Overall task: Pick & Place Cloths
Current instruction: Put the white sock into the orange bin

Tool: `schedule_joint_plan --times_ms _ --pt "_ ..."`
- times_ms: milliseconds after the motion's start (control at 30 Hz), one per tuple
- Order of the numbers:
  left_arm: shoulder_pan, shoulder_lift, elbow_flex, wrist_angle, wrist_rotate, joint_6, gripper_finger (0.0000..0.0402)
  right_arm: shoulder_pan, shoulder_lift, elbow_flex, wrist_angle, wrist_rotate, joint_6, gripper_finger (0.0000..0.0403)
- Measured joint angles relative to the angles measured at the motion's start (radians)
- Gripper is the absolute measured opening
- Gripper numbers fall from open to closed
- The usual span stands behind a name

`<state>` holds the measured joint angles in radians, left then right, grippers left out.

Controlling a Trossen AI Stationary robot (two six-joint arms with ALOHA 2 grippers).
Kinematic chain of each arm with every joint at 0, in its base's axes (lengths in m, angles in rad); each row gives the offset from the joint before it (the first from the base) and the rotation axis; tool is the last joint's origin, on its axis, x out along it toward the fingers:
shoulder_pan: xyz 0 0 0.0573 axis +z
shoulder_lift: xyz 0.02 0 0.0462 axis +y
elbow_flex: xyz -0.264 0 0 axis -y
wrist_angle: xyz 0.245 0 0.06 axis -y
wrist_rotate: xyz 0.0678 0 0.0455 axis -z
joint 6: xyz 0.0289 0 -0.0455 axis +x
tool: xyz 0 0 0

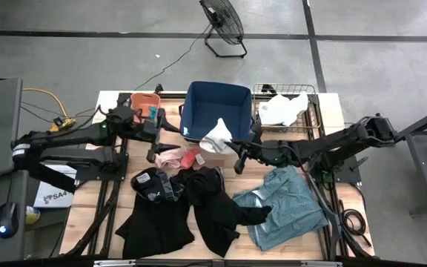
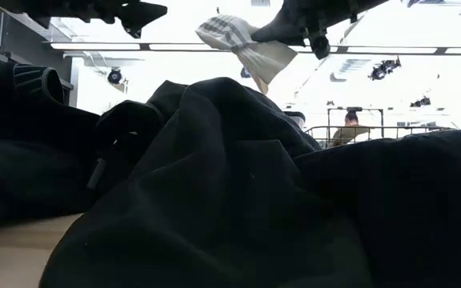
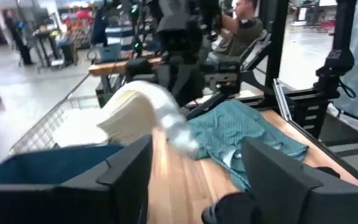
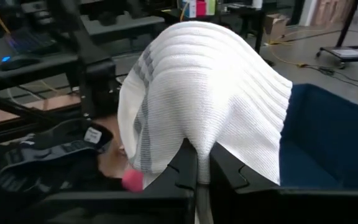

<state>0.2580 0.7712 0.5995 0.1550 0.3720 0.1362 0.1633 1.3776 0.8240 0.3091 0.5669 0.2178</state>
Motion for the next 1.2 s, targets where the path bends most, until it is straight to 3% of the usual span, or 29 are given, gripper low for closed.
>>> schedule_joint_plan --times_ms 267,500,667,900,1067,1200 --pt "-0.09 0.162 0.001 0.207 -0.124 0.092 0.0309 -0.02 0.084 0.073 -0.022 -0.076 -0.033 0.0005" --pt "-0.106 0.239 0.04 0.195 -0.146 0.097 0.0314 -0.027 0.191 0.165 -0.034 -0.082 -0.075 0.0005" --pt "-0.124 0.272 0.062 0.149 -0.147 0.109 0.0314 -0.042 0.272 0.253 -0.043 -0.159 -0.108 0.0005" --pt "-0.121 0.282 0.068 0.048 -0.15 0.123 0.0314 -0.038 0.289 0.305 -0.051 -0.204 -0.146 0.0005" --pt "-0.121 0.281 0.068 0.01 -0.172 0.122 0.0295 -0.03 0.285 0.305 -0.05 -0.202 -0.159 0.0005" --pt "-0.121 0.281 0.068 0.0 -0.173 0.112 0.0244 -0.026 0.285 0.305 -0.039 -0.202 -0.16 0.0005"
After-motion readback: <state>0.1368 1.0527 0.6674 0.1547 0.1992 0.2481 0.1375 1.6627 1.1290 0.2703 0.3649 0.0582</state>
